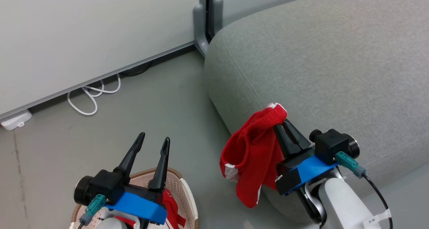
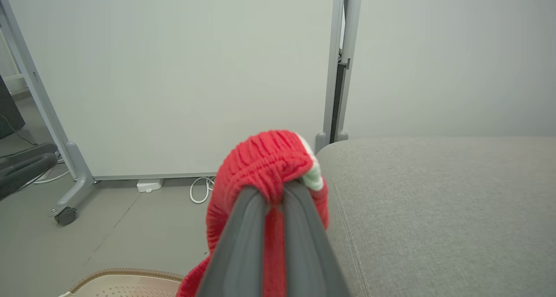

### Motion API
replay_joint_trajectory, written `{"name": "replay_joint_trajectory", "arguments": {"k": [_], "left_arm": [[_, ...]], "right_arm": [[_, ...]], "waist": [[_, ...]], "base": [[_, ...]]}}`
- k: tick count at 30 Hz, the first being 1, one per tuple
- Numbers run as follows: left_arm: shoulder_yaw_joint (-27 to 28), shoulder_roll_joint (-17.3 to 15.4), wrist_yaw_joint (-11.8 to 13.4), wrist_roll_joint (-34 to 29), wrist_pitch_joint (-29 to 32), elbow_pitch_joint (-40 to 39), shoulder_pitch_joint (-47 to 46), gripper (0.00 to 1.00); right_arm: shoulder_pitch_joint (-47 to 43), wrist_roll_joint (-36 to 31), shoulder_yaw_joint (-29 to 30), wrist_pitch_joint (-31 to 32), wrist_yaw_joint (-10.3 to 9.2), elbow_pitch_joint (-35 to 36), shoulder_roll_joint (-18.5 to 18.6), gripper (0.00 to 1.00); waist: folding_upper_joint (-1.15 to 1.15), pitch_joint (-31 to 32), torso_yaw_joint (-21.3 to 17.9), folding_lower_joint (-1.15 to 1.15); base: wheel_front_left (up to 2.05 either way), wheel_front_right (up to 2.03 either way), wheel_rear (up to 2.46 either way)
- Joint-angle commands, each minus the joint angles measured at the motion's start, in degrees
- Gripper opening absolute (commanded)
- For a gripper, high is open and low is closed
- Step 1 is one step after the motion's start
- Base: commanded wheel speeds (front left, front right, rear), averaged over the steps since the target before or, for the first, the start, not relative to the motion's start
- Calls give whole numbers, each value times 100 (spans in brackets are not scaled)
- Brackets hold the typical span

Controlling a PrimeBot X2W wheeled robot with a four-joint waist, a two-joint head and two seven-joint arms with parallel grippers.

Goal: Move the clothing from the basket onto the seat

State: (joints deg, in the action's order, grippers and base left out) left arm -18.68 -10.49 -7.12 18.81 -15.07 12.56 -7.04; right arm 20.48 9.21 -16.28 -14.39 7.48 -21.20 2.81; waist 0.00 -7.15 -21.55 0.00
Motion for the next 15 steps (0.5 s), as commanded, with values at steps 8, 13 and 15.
{"name": "replay_joint_trajectory", "arguments": {"k": [8, 13, 15], "left_arm": [[-48, -109, -32, -36, -15, -2, -179, 100], [-115, -157, -33, 6, -15, -29, -192, 100], [-108, -173, -33, 10, -15, -35, -193, 100]], "right_arm": [[-107, 157, 2, -49, 3, 109, 12, 0], [-129, 216, -13, -61, 3, 103, 11, 0], [-110, 213, -39, -68, 3, 92, 11, 0]], "waist": [[0, -217, -575, 0], [0, -225, -736, 0], [0, -229, -787, 0]], "base": [[0, 0, 0], [0, 0, 0], [0, 0, 0]]}}
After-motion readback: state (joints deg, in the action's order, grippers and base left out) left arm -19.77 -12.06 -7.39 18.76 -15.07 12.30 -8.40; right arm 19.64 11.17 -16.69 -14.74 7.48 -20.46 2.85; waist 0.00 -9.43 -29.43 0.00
